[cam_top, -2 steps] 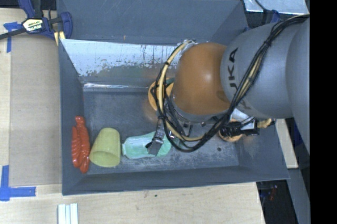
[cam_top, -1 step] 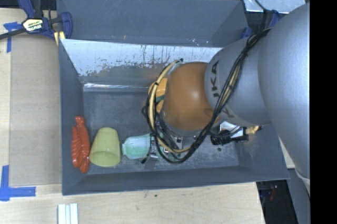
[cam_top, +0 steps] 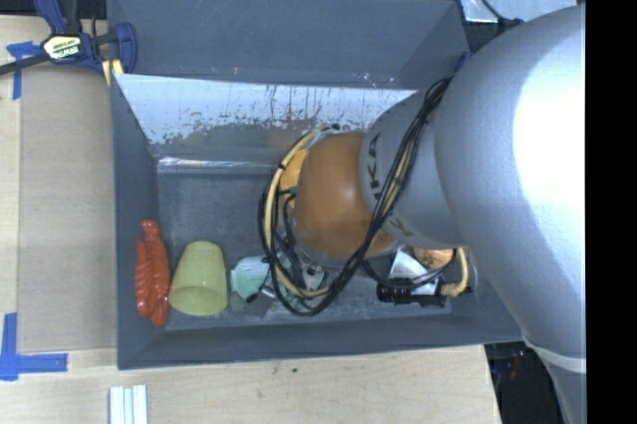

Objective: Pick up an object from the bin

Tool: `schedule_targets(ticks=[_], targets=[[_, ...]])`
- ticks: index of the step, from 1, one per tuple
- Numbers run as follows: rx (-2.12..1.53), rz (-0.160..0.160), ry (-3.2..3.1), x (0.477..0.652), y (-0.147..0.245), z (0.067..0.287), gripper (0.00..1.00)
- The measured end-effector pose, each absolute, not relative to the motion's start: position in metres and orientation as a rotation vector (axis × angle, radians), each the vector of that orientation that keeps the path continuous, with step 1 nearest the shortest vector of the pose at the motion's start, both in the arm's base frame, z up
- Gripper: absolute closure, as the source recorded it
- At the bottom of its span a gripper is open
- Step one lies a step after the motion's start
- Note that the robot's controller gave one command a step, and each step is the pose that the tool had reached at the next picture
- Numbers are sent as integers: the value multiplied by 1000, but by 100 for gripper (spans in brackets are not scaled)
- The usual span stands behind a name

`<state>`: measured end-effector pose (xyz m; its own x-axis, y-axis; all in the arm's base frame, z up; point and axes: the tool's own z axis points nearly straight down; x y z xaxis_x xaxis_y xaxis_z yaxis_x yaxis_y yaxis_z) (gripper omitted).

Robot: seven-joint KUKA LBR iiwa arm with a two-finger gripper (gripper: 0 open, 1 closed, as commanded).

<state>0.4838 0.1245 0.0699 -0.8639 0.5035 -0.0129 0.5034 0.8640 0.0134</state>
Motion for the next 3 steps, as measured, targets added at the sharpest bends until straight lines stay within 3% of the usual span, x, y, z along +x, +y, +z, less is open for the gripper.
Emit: schedule_targets(ticks=[1,3], targets=[[715,12,3046,485,125,70,100],[687,11,3053,486,124,75,100]])
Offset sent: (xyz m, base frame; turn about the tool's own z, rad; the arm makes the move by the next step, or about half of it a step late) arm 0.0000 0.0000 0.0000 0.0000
